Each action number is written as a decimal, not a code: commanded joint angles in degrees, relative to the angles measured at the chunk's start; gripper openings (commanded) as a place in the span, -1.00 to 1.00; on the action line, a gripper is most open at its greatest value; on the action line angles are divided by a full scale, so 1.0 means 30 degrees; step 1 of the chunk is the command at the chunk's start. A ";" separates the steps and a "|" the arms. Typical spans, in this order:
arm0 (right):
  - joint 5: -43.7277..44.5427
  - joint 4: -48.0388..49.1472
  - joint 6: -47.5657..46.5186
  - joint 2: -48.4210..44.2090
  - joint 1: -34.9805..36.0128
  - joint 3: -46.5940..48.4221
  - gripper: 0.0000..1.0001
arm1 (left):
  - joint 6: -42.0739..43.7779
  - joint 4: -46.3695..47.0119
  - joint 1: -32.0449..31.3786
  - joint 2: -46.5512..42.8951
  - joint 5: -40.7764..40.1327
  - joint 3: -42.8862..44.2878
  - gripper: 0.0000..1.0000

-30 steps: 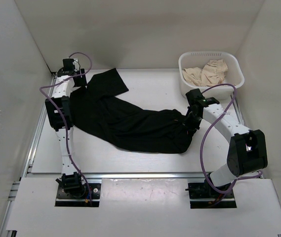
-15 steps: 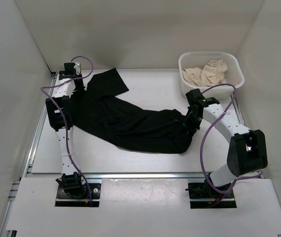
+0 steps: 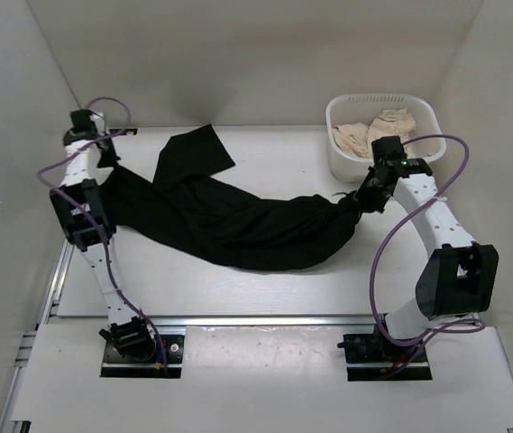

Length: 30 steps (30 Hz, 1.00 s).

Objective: Fold and stack the trousers
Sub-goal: Flatten the trousers out

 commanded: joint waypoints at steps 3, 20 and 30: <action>-0.1785 -0.0786 -0.0363 -0.0784 -0.1122 0.1732 -1.00 | -0.0040 -0.2009 0.1502 -0.8138 0.0723 -0.1744 -0.72; -0.3875 -0.0725 -0.3612 -0.4422 -0.9444 -0.7917 -1.00 | -0.0040 -0.3857 0.6776 -1.7560 -0.1445 -1.8689 -0.72; -0.0061 -0.3570 -0.4406 -0.3014 -1.2576 -0.1756 -1.00 | -0.0040 -0.4091 0.8531 -1.6943 -0.3142 -1.4846 -0.72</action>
